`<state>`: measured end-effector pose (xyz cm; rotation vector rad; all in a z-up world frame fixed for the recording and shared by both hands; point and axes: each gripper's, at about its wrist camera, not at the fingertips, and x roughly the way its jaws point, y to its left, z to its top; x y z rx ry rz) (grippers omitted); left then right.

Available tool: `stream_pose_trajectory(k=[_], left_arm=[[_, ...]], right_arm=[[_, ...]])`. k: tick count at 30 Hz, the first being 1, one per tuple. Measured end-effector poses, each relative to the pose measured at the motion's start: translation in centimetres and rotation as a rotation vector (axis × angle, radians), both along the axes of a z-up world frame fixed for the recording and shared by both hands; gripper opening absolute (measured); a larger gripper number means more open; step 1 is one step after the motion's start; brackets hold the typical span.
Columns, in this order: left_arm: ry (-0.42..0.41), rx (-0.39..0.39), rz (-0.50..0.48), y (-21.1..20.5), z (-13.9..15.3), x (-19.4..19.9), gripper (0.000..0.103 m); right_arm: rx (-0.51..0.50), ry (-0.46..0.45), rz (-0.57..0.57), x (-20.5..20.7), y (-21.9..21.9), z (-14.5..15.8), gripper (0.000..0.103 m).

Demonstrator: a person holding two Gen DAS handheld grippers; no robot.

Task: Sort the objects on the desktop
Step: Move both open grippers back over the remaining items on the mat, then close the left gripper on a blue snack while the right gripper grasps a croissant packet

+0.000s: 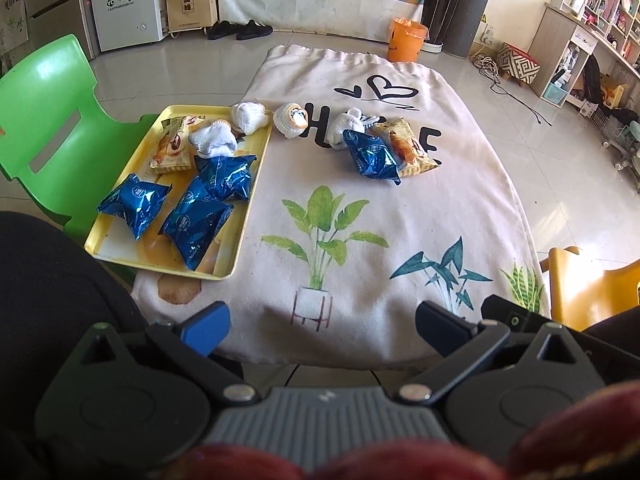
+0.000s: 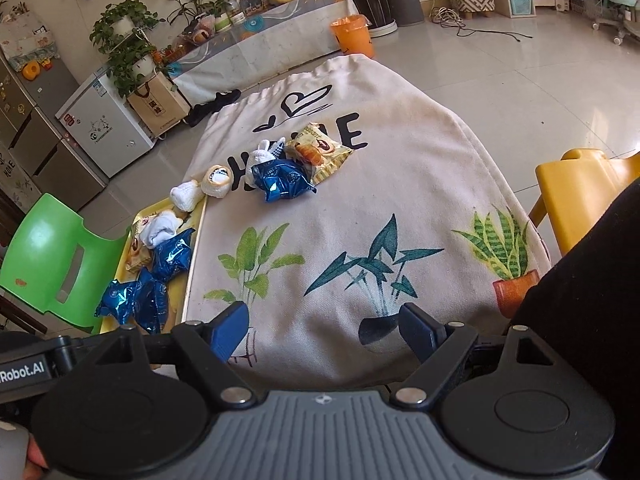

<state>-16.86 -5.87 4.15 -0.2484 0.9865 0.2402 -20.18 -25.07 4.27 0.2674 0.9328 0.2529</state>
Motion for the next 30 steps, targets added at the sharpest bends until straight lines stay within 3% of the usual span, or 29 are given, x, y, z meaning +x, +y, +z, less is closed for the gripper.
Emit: stream_pose_trajectory(k=[6, 13, 22, 30], left_arm=[[0.012, 0.006, 0.014, 0.8, -0.2, 0.8, 0.102], [0.024, -0.004, 0.011, 1.4, -0.9, 4.5, 0.102], [0.026, -0.028, 0.011, 1.4, -2.7, 12.4, 0.102], [0.038, -0.048, 0.053, 2.9, -6.6, 20.6, 0.102]], right_arm=[[-0.092, 0.045, 0.006, 1.5, 1.0, -1.0, 0.083], [-0.188, 0.068, 0.055, 5.6, 2.2, -1.5, 0.083], [-0.149, 0.08, 0.09, 14.5, 0.9, -1.2, 0.083], [-0.006, 0.098, 0.081, 23.2, 1.4, -2.5, 0.083]])
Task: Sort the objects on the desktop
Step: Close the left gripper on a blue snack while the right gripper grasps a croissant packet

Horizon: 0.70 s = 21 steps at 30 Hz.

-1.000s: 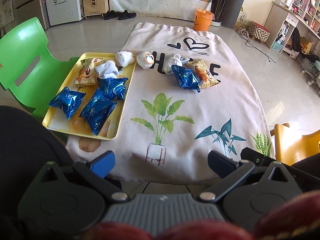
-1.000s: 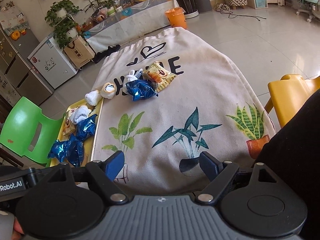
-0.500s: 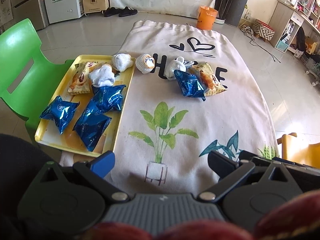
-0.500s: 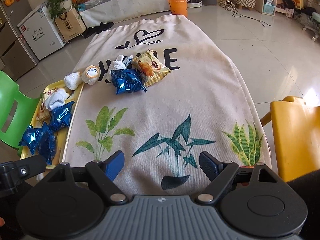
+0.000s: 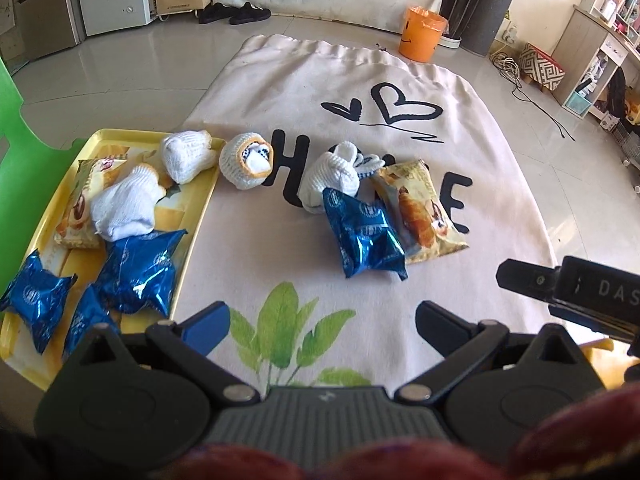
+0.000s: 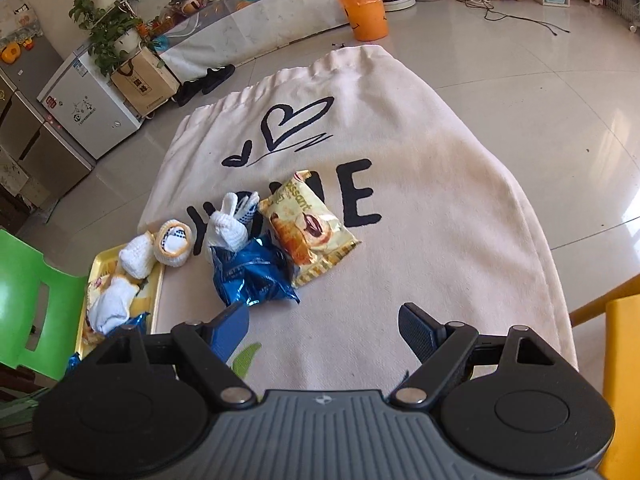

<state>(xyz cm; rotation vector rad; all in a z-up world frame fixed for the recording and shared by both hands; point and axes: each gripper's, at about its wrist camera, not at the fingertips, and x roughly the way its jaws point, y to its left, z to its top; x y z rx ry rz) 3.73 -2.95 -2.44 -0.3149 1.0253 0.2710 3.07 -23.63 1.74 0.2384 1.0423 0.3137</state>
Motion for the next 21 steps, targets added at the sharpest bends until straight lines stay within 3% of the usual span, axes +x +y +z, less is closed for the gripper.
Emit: stream_pose_trajectory(k=[5, 8, 21], left_arm=[[0.01, -0.045, 0.048, 1.2, -2.7, 4.3, 0.102], [0.019, -0.084, 0.073, 1.6, -4.4, 5.9, 0.102], [0.027, -0.053, 0.049, 1.1, -8.2, 9.6, 0.103]], right_arm=[[0.034, 0.024, 0.038, 5.3, 2.1, -1.7, 0.083], [0.006, 0.015, 0.058, 7.8, 3.2, -3.0, 0.083], [-0.001, 0.089, 0.127, 12.6, 6.4, -7.5, 0.083]])
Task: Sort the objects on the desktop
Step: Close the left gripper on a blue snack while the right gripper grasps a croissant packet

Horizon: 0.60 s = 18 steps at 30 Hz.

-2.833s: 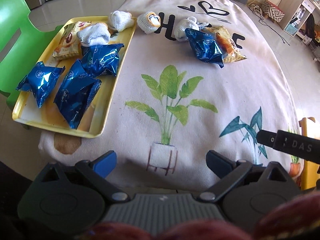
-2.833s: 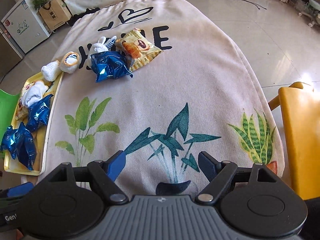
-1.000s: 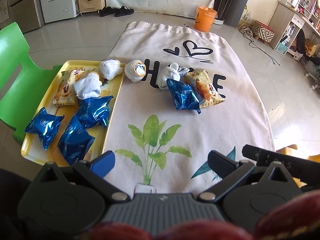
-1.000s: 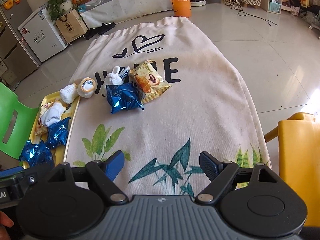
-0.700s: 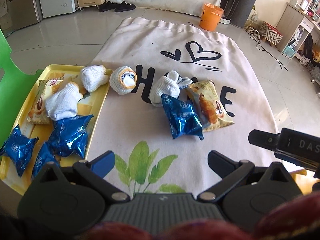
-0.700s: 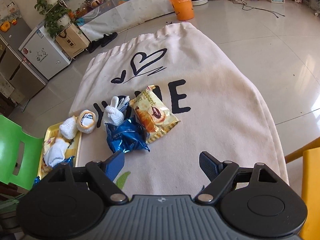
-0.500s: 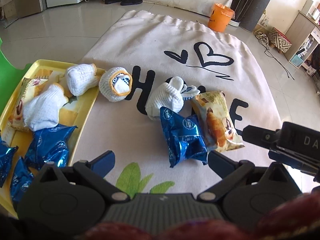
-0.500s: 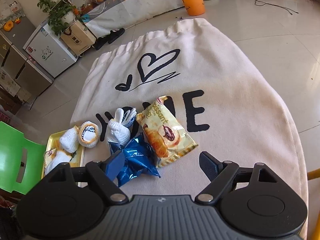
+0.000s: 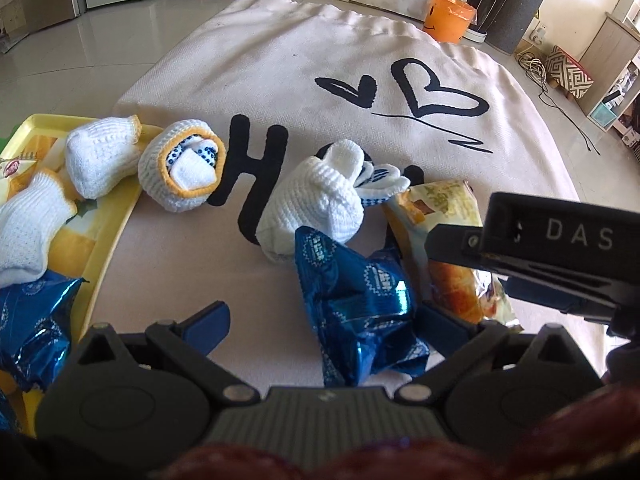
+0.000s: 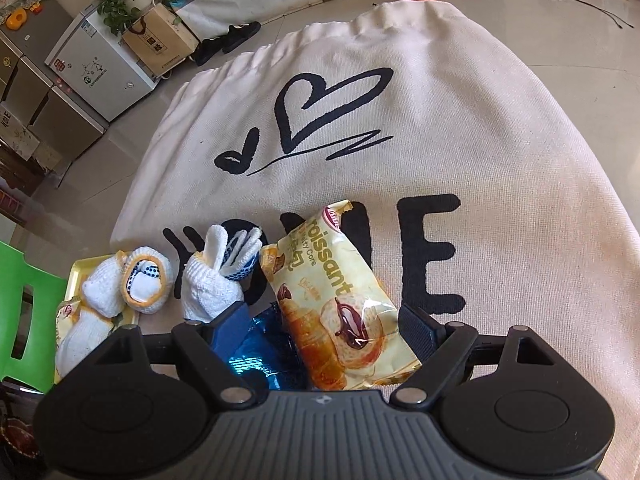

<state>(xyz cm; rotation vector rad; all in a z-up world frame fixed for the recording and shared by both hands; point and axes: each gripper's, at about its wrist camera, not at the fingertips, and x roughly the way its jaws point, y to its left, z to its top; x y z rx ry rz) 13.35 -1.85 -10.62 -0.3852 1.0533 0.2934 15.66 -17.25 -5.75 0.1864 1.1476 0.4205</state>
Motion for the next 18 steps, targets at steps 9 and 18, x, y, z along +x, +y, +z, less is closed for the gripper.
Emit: stream_pose_trajectory(k=[9, 18], left_arm=[[0.01, 0.001, -0.04, -0.9, -1.3, 0.9, 0.103], [-0.024, -0.024, -0.044, 0.1, -1.2, 0.1, 0.062]], right_arm=[[-0.055, 0.003, -0.002, 0.6, 0.7, -1.5, 0.076], [-0.015, 0.006, -0.017, 0.3, 0.1, -1.6, 0.065]])
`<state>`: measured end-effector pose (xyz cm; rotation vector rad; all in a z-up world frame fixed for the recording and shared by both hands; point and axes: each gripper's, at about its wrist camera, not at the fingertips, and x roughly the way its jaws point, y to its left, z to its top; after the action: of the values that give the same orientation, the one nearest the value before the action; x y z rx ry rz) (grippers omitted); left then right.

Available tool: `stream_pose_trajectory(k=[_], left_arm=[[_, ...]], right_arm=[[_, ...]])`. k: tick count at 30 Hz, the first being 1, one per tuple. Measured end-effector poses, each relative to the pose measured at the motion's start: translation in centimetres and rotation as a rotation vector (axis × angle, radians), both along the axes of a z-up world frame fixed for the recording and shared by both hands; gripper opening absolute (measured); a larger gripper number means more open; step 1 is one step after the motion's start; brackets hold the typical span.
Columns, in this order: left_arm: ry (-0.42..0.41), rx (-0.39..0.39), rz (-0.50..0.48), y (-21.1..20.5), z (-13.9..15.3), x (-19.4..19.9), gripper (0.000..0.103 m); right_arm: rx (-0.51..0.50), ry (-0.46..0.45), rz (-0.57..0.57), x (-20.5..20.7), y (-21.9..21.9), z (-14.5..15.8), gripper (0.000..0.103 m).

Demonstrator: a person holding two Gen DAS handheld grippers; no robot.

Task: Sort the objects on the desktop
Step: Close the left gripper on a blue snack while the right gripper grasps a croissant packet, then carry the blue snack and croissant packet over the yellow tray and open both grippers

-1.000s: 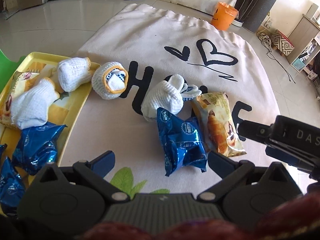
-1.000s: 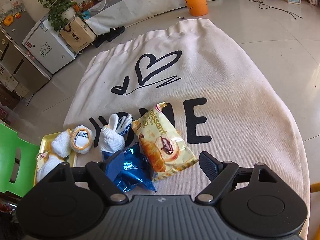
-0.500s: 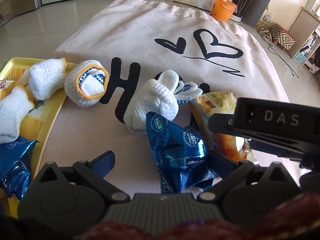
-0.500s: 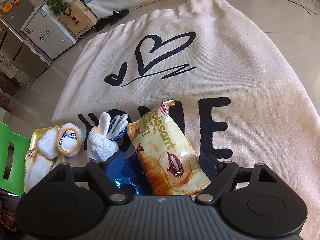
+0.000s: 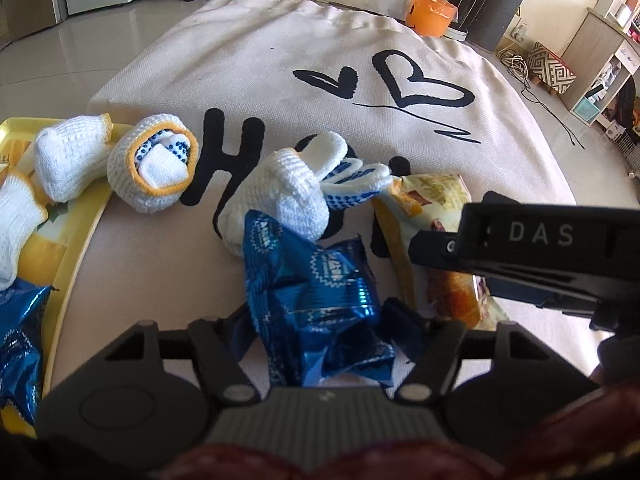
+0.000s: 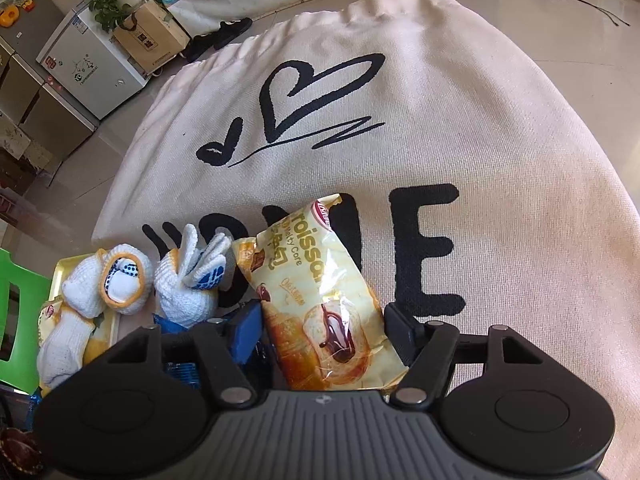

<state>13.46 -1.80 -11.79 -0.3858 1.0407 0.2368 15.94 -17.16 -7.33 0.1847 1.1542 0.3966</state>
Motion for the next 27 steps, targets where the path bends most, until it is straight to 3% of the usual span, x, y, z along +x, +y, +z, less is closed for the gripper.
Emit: stream_pose_trajectory(k=[7, 15, 27], left_arm=[[-0.023, -0.016, 0.016, 1.5, 1.7, -1.7, 0.06], [-0.04, -0.027, 0.029, 3.3, 4.7, -4.9, 0.06], [-0.064, 0.016, 0.158, 9.3, 7.8, -9.7, 0.06]], right_arm=[[-0.008, 0.028, -0.027, -1.3, -0.5, 0.6, 0.062], [0.063, 0.035, -0.053, -3.9, -1.3, 2.4, 0.062], [0.152, -0.003, 0.085, -9.6, 3.5, 4.8, 0.062]])
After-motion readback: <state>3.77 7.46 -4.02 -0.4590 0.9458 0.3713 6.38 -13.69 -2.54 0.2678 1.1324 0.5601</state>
